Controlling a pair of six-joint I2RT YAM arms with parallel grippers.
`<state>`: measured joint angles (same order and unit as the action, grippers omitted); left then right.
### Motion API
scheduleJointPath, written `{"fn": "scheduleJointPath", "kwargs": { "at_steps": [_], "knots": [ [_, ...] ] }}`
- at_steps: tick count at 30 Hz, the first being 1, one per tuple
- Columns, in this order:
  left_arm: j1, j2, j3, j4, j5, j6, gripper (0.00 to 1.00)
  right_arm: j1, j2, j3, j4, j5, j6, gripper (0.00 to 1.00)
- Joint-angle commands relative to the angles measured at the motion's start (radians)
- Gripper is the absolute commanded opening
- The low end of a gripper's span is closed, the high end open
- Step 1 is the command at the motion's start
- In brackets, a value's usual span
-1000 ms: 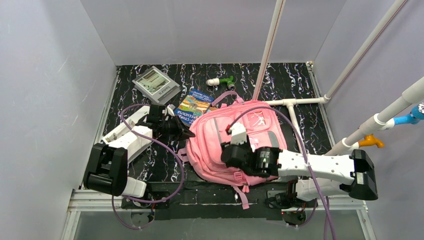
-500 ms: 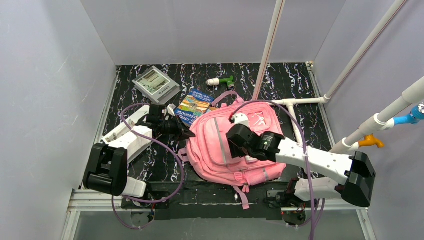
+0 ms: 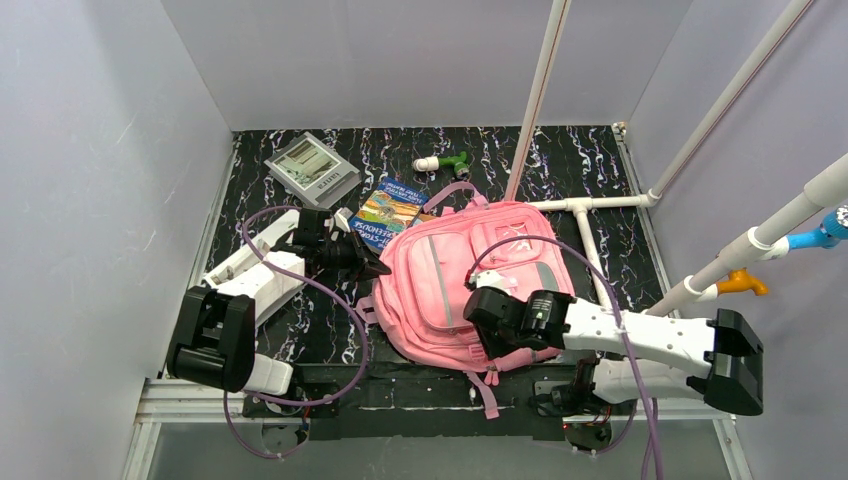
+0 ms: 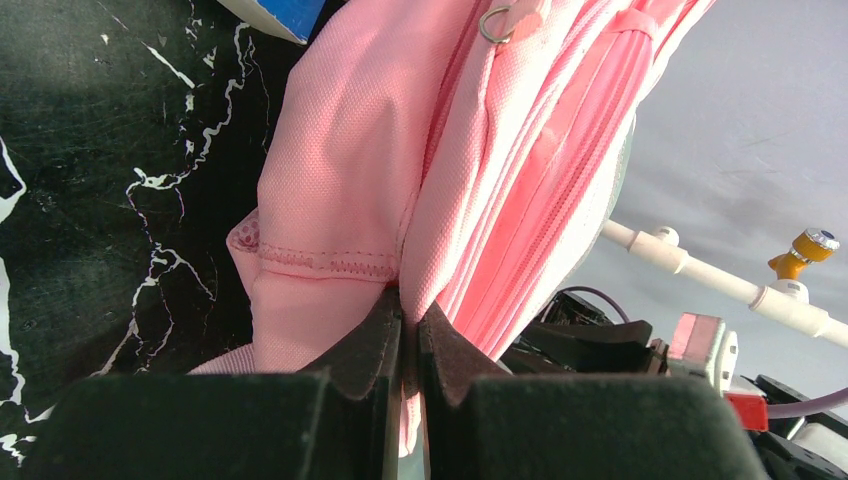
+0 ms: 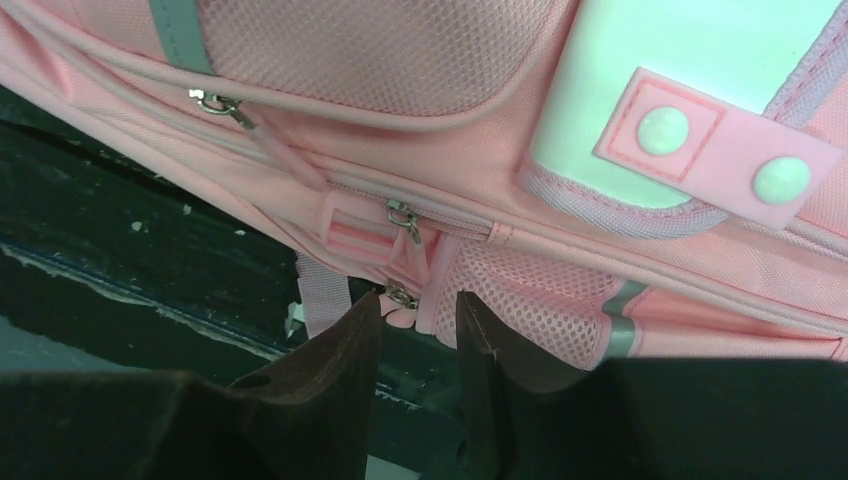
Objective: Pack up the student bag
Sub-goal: Unzip the student bag at the center of the board.
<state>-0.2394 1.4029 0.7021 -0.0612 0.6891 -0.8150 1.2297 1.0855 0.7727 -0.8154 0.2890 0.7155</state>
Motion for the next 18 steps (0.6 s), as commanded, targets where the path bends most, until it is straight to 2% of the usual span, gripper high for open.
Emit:
{"fn": "scheduleJointPath", "kwargs": {
  "at_steps": [1,10,15,18],
  "knots": [
    [-0.003,-0.043,0.036,0.029,0.076,-0.015,0.0,0.022,0.055,-0.005,0.053,0.089,0.003,0.42],
    [-0.005,-0.059,0.031,0.019,0.076,-0.016,0.0,0.042,0.132,-0.053,0.148,0.124,-0.002,0.41],
    [-0.004,-0.059,0.024,0.025,0.076,-0.021,0.0,0.073,0.166,-0.047,0.185,0.117,-0.005,0.35],
    [-0.005,-0.059,0.026,0.027,0.076,-0.023,0.0,0.102,0.174,-0.033,0.2,0.126,0.012,0.27]
  ]
}}
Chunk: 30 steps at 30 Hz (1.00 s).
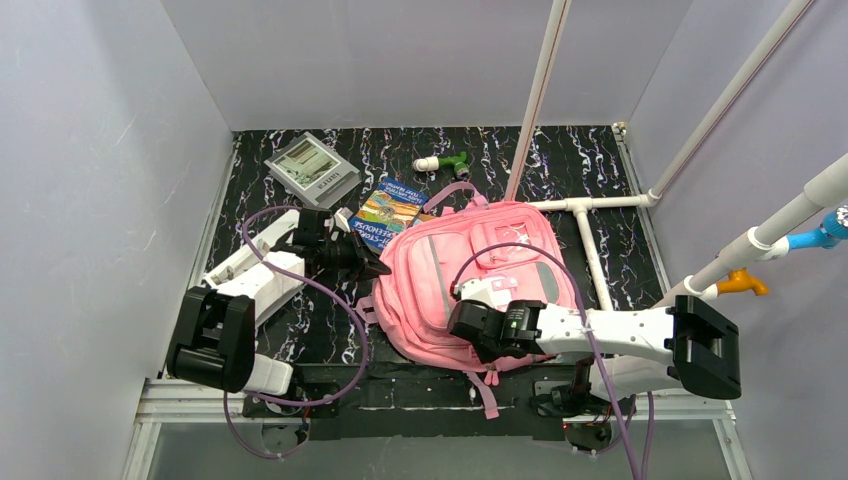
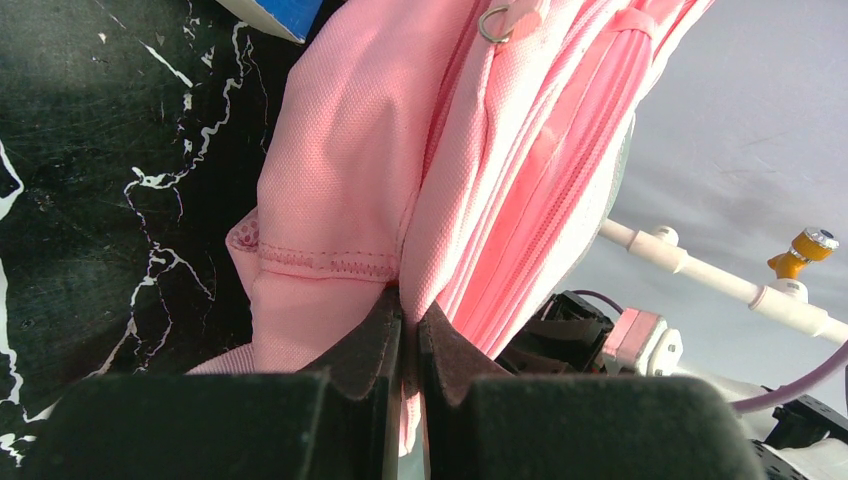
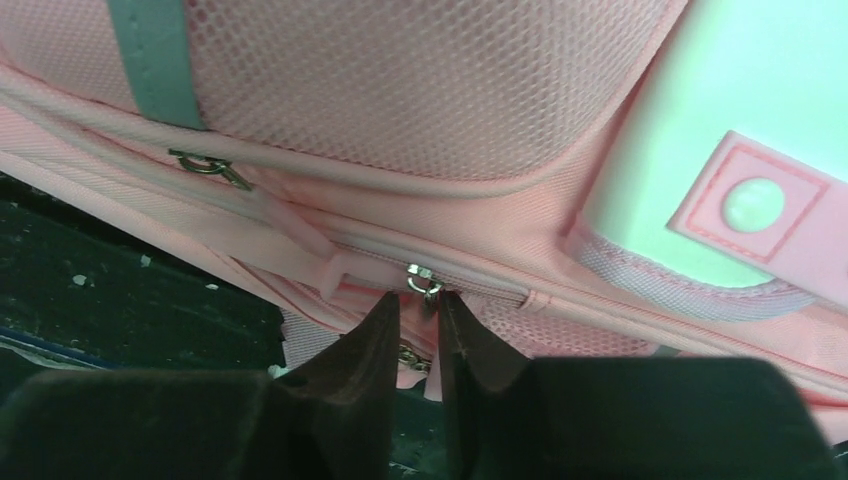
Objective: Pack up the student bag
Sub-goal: Unzip the student bag at the center of the board.
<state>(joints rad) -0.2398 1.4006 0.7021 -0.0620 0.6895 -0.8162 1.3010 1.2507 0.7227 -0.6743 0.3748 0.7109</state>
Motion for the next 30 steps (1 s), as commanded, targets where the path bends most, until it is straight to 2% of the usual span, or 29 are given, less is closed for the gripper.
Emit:
{"fn": "scheduleJointPath", "kwargs": {
  "at_steps": [1,4,9,12,15,21,25,28,30],
  "knots": [
    [-0.005,-0.057,0.026,0.029,0.076,-0.021,0.0,0.035,0.006,0.021,0.063,0.04,0.023,0.22],
    [-0.006,-0.056,0.028,0.03,0.074,-0.017,0.0,0.04,-0.01,0.044,0.041,0.034,0.043,0.09],
    [-0.005,-0.05,0.018,0.036,0.069,-0.005,0.0,0.041,-0.039,0.146,-0.125,0.039,0.034,0.03],
    [-0.004,-0.042,0.013,0.054,0.079,-0.004,0.0,0.041,-0.047,0.181,-0.149,-0.009,-0.003,0.01],
    [-0.005,-0.046,0.007,0.08,0.086,-0.012,0.0,0.041,-0.034,0.185,-0.065,-0.121,-0.041,0.01],
    [-0.018,-0.091,0.0,0.096,0.093,-0.036,0.0,0.041,0.024,0.165,0.219,-0.286,-0.011,0.01],
    [-0.034,-0.12,-0.01,0.099,0.073,-0.045,0.0,0.039,0.066,0.188,0.338,-0.242,0.008,0.01],
    [-0.036,-0.127,-0.014,0.101,0.061,-0.052,0.0,0.026,0.14,0.312,0.31,-0.163,-0.02,0.01],
    [-0.037,-0.132,-0.016,0.103,0.056,-0.058,0.0,0.003,0.181,0.361,0.334,-0.168,-0.025,0.01]
  ]
}}
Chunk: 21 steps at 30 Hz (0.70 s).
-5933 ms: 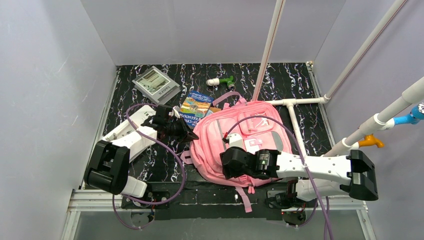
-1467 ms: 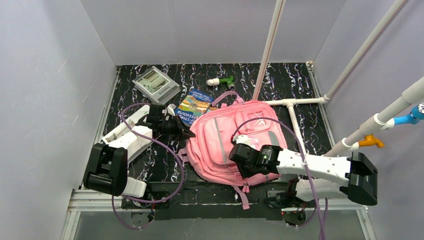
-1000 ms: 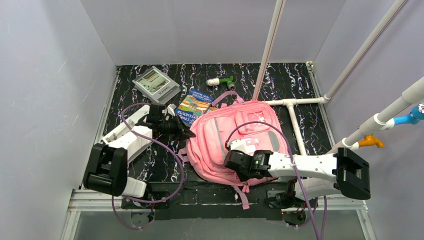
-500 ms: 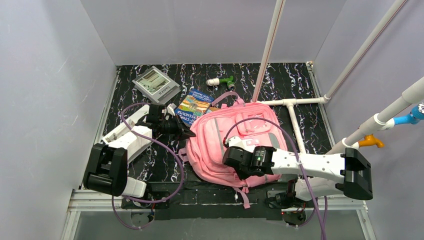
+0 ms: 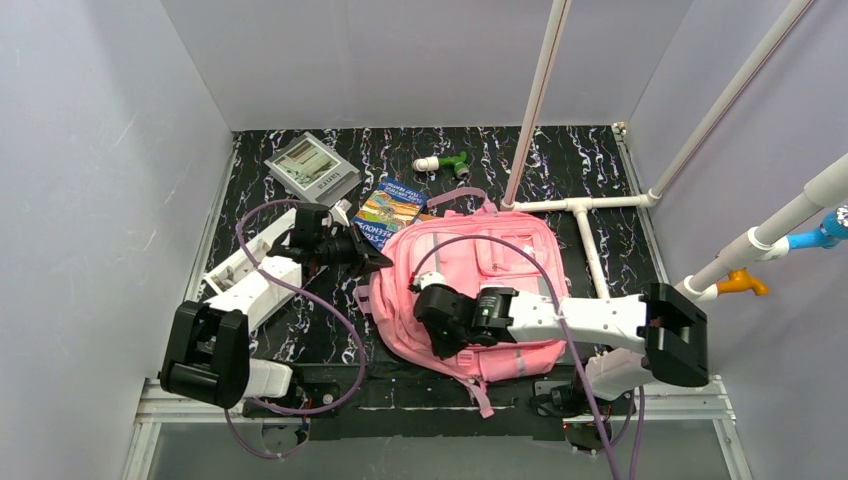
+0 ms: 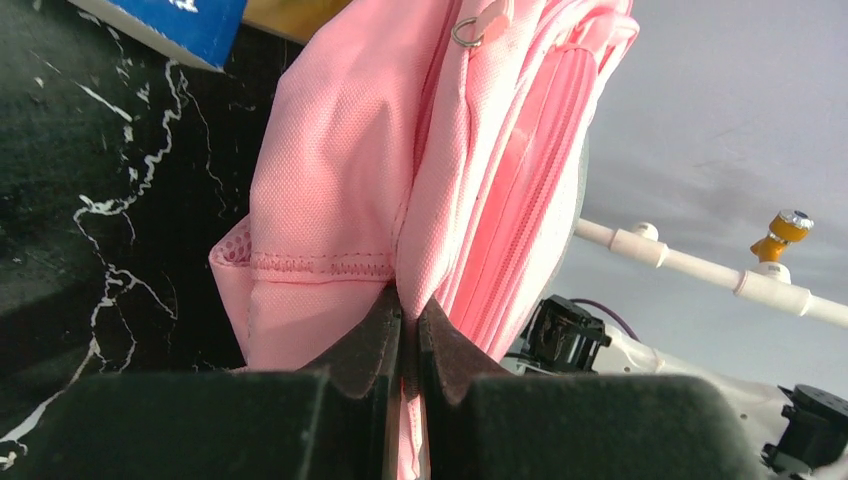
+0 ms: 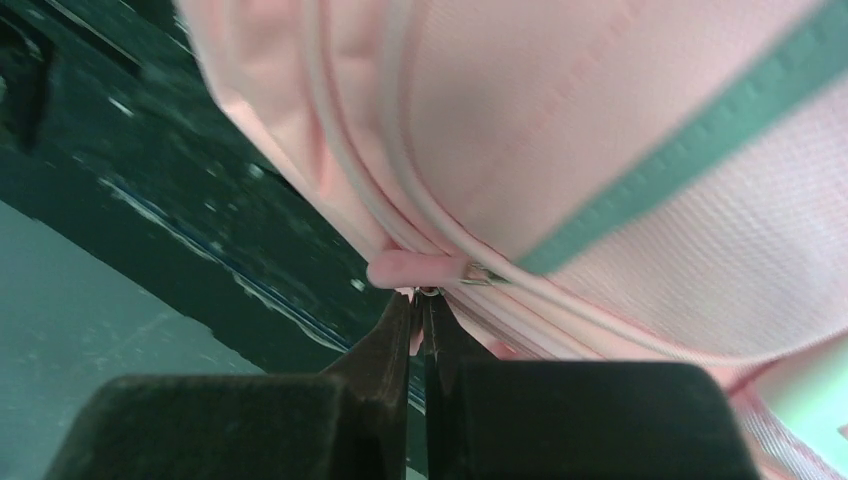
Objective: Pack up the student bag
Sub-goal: Unzip the student bag at the center of the board.
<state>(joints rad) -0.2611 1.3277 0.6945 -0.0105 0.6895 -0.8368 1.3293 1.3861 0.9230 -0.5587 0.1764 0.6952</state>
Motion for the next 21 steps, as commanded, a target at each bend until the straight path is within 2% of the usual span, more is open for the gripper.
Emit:
{"fn": "scheduleJointPath", "kwargs": {
  "at_steps": [1,6,11,17,21],
  "knots": [
    [-0.015,-0.063,-0.008,0.052,0.054,-0.039,0.0,-0.035,0.063,0.174,0.243,0.011,-0.003,0.01],
    [-0.016,-0.078,-0.013,0.054,0.044,-0.04,0.0,-0.092,0.116,0.211,0.382,-0.073,0.056,0.01],
    [-0.017,-0.098,-0.023,0.057,0.043,-0.047,0.0,-0.18,0.085,0.181,0.484,-0.139,0.129,0.01],
    [-0.016,-0.111,-0.02,0.031,0.025,-0.027,0.01,-0.193,0.025,0.145,0.385,-0.11,0.044,0.01],
    [-0.017,-0.117,0.015,-0.115,-0.022,0.087,0.42,-0.194,-0.025,0.071,0.357,-0.149,0.026,0.01]
  ]
}}
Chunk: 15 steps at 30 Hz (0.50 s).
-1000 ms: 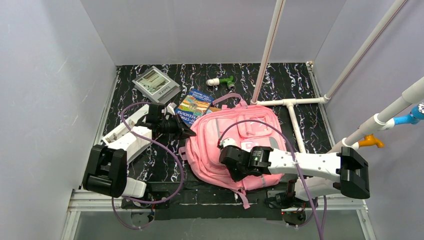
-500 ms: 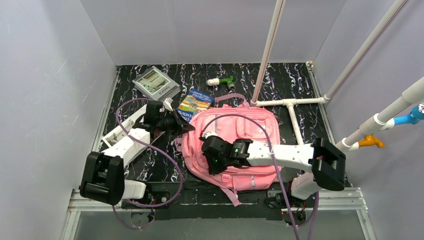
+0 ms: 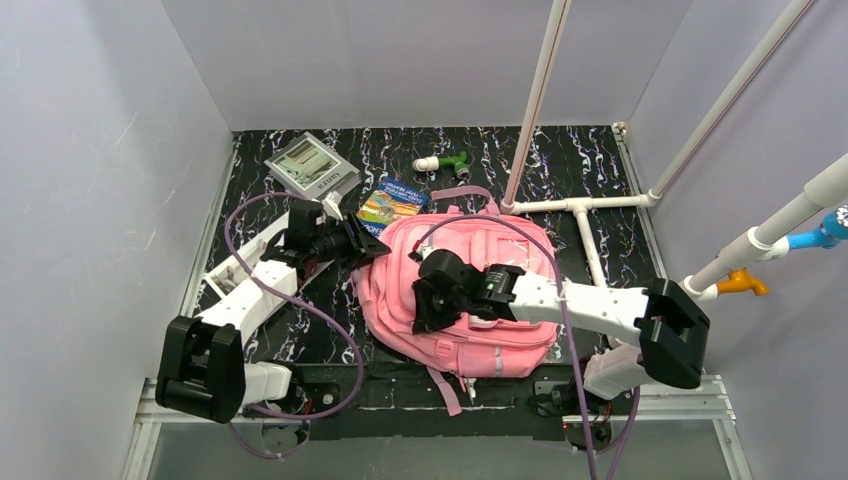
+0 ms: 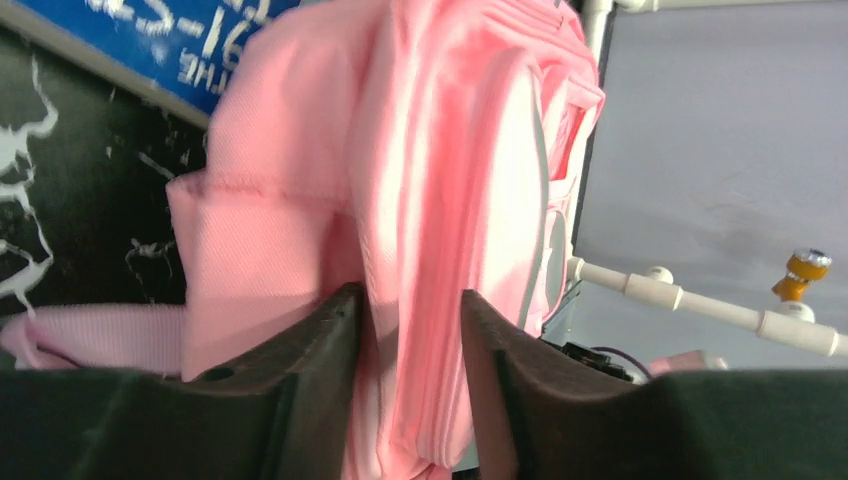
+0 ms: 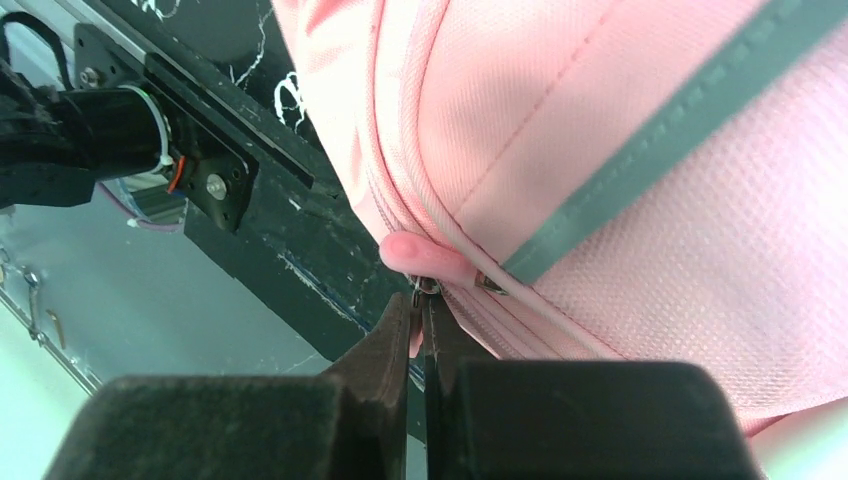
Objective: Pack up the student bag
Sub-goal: Unzip the student bag at the center of the board.
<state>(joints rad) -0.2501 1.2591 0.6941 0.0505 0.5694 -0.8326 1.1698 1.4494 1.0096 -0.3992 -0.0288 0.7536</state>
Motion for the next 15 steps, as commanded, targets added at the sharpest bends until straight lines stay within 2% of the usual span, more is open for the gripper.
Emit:
{"fn": "scheduleJointPath", "kwargs": {
  "at_steps": [1,3,6,8,11,15],
  "knots": [
    [-0.029,-0.069,0.025,-0.214,0.085,0.116,0.49,-0.036,-0.105,-0.032,0.194,0.056,-0.025,0.01],
    [-0.031,-0.119,0.046,-0.308,0.033,0.184,0.63,-0.04,-0.133,-0.054,0.203,0.047,-0.002,0.01],
    [-0.037,-0.205,0.058,-0.41,-0.012,0.231,0.66,-0.052,-0.15,-0.07,0.216,0.051,0.041,0.01],
    [-0.064,-0.258,0.056,-0.45,-0.029,0.231,0.67,-0.068,-0.15,-0.076,0.222,0.056,0.079,0.01],
    [-0.167,-0.329,0.064,-0.504,-0.13,0.214,0.68,-0.099,-0.142,-0.084,0.233,0.054,0.131,0.01],
    [-0.338,-0.384,0.06,-0.544,-0.272,0.162,0.6,-0.125,-0.153,-0.114,0.231,0.069,0.229,0.02]
  ]
}}
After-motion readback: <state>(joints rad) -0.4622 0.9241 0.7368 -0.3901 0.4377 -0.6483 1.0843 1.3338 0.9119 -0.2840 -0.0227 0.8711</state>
